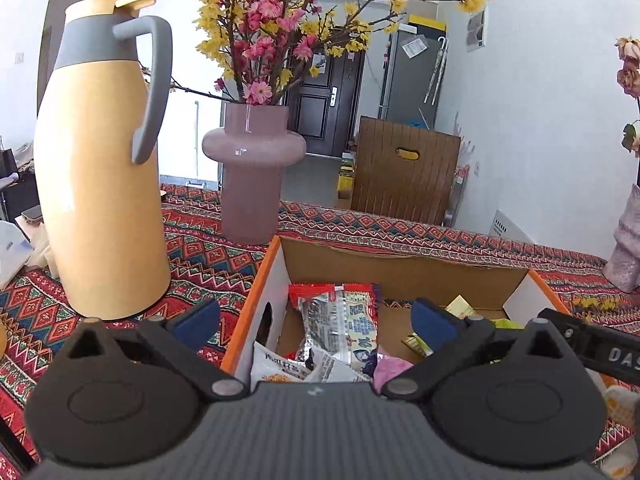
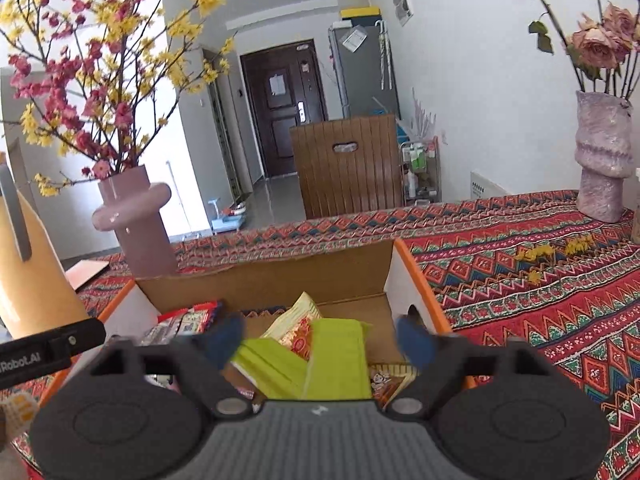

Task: Organize snacks
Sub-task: 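Release the cookie packet into the box with the left gripper while the right gripper releases the green pack, then move both grippers from the box back to the snack pile, then grasp a pink snack packet with the right gripper and lift it, then reach the left gripper down and grasp a white seed-cookie packet, then carry the cookie packet and pink packet over the box with both grippers, then release the cookie packet into the box with the left gripper while the right gripper drops the pink packet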

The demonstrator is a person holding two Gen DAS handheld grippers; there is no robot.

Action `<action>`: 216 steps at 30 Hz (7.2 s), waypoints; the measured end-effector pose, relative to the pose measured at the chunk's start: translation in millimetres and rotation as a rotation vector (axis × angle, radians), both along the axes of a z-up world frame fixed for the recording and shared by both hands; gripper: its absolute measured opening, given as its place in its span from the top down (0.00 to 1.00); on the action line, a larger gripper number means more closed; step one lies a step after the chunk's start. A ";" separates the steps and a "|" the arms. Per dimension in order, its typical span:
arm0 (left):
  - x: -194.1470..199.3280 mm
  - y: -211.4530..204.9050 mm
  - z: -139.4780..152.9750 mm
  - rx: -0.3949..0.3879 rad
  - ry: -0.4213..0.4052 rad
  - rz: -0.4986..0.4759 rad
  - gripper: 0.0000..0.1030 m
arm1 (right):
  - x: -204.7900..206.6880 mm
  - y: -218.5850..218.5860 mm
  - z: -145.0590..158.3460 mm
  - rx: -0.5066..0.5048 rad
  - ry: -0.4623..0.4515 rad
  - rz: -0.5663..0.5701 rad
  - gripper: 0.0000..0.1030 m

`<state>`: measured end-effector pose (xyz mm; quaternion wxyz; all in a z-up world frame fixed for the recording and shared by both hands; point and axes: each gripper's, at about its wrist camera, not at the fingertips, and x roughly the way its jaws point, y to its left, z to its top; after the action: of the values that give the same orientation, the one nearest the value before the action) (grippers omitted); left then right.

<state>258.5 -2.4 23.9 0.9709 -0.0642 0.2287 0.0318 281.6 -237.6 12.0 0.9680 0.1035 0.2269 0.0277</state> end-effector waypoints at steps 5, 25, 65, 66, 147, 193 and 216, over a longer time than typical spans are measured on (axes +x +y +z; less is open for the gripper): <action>4.0 2.3 -2.1 -0.009 0.020 0.009 0.00 | -5.6 -5.5 3.5 0.030 -0.021 0.000 0.00; -40.6 3.7 38.7 -0.039 -0.014 -0.011 0.00 | -47.6 2.0 29.6 -0.001 -0.085 0.043 0.00; -127.8 58.6 -52.2 0.028 0.093 -0.034 0.00 | -146.4 -13.3 -41.2 -0.060 0.142 0.090 0.00; -128.1 59.7 -51.9 0.022 0.090 -0.033 0.00 | -146.1 -13.1 -41.9 -0.061 0.145 0.092 0.00; -54.3 2.1 -64.9 0.066 0.403 0.013 0.32 | -140.8 -53.8 -56.3 -0.028 0.030 0.005 0.41; -22.9 -0.1 36.7 0.070 -0.007 -0.017 0.53 | -23.9 17.5 23.6 -0.132 -0.099 0.092 0.41; -7.5 9.5 -9.6 0.051 -0.017 0.004 0.05 | -7.0 19.4 -17.5 -0.104 -0.048 0.056 0.00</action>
<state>251.0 7.1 14.3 0.9741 -0.0399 0.2193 0.0390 274.7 -218.2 -5.5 0.9761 0.0457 0.2077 0.0454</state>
